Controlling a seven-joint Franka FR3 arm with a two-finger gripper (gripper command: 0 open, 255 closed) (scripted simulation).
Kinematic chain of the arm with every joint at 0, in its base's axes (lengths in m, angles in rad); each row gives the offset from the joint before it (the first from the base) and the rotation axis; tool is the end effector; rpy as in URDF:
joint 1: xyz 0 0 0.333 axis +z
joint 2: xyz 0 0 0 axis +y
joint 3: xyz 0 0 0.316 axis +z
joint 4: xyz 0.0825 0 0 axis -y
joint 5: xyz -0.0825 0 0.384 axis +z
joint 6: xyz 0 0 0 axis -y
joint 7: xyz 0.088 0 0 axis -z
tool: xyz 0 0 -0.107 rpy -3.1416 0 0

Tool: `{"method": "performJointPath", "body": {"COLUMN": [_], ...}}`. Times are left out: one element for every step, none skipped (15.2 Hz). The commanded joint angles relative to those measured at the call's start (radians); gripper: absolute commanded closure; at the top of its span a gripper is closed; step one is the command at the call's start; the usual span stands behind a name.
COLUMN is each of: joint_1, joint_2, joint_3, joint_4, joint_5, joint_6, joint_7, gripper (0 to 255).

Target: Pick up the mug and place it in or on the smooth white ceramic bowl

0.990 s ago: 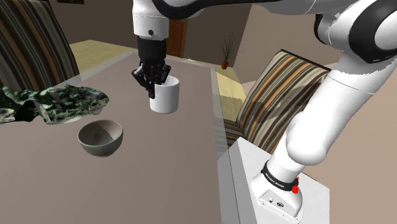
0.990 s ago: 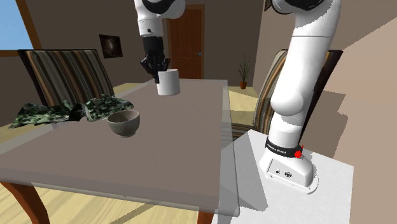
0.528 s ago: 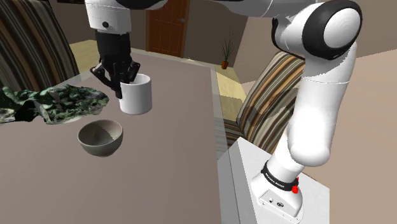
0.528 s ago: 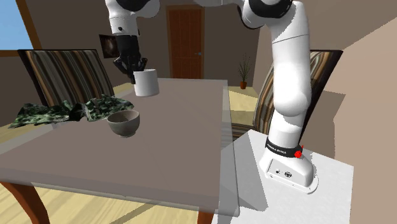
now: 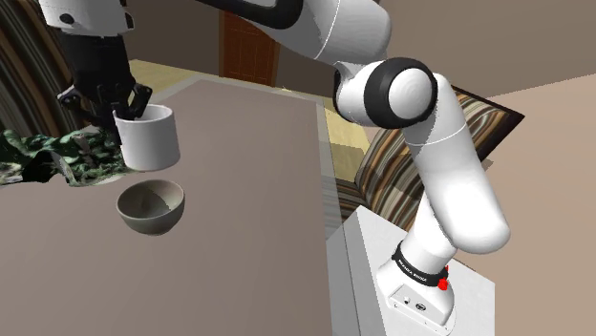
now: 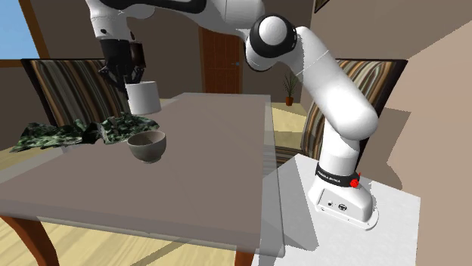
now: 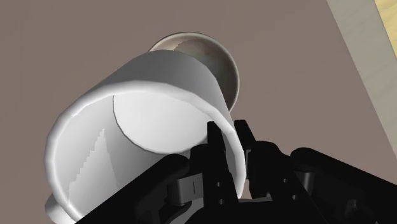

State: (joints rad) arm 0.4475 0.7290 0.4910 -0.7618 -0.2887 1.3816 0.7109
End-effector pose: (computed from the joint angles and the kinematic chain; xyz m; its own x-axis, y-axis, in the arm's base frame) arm 0.5581 0.4526 0.5377 0.9951 0.0761 -0.0631 0.0769 -0.9970 0.0101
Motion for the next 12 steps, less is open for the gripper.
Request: {"method": "performJointPath", "body": {"joint_1": [0.020, 0.007, -0.004, -0.014, -0.023, -0.030, -0.037, -0.044, -0.049, -0.055, -0.059, -0.064], "joint_2": [0.035, 0.018, 0.005, -0.005, -0.014, -0.022, -0.029, -0.035, -0.040, -0.044, -0.048, -0.051], "joint_3": [-0.007, -0.004, -0.001, 0.002, 0.004, 0.006, 0.007, 0.008, 0.009, 0.010, 0.010, 0.010], "joint_4": [0.040, -0.006, -0.044, -0.079, -0.110, -0.138, -0.165, -0.189, -0.212, -0.234, -0.255, -0.274], "joint_5": [-0.010, -0.005, -0.002, 0.001, 0.004, 0.006, 0.008, 0.010, 0.011, 0.012, 0.013, 0.014], "joint_6": [-0.005, 0.022, 0.046, 0.068, 0.088, 0.108, 0.127, 0.144, 0.162, 0.178, 0.194, 0.210], "joint_7": [0.007, 0.010, 0.013, 0.016, 0.018, 0.020, 0.021, 0.023, 0.024, 0.026, 0.027, 0.028], "gripper": [255, 255, 255, 255, 255, 255, 255, 255, 255, 255, 255, 255]}}
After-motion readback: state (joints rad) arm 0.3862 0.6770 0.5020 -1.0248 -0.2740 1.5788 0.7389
